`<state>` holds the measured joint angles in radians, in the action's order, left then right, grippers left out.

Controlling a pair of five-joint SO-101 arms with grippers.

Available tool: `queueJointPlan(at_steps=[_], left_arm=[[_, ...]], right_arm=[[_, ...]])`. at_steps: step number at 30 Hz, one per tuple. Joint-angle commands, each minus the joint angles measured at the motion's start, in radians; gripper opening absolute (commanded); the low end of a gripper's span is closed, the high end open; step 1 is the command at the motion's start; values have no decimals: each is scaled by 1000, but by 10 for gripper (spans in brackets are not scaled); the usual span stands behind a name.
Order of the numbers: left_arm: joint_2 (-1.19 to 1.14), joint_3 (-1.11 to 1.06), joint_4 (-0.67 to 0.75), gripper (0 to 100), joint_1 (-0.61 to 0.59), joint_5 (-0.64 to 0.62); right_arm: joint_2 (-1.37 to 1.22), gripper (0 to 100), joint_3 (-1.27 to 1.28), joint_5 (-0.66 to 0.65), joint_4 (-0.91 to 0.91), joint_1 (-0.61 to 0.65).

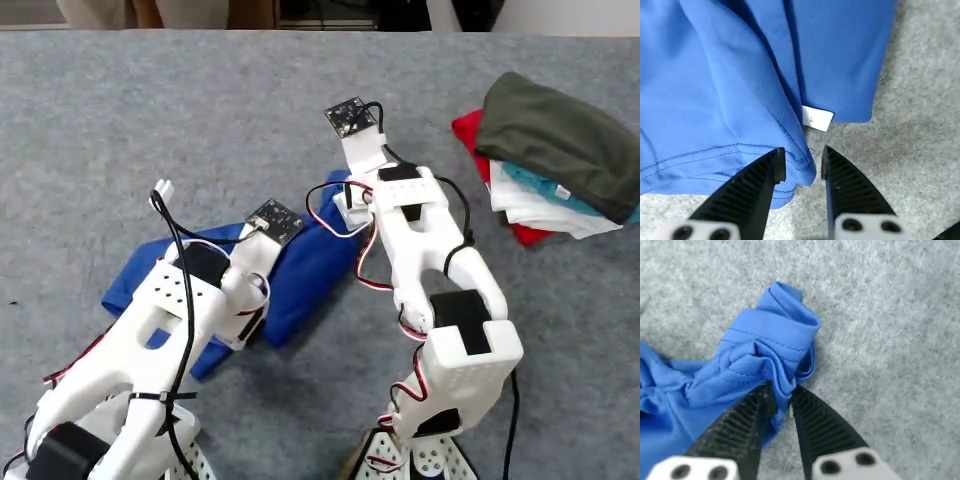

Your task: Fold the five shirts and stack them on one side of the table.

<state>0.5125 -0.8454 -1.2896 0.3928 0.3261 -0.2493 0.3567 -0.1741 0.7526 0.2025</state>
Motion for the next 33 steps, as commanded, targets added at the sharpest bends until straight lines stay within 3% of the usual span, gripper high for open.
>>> queueJointPlan(at_steps=[1,13,33], left_arm=[[-1,6,2,129,-9,-3],[-2,-20,9,129,-77,-61],[-4,-31,6,125,-74,-89]], right_arm=[[30,5,-2,9,-18,-4],[30,5,-2,9,-17,-4],[30,5,-2,9,-17,-4]])
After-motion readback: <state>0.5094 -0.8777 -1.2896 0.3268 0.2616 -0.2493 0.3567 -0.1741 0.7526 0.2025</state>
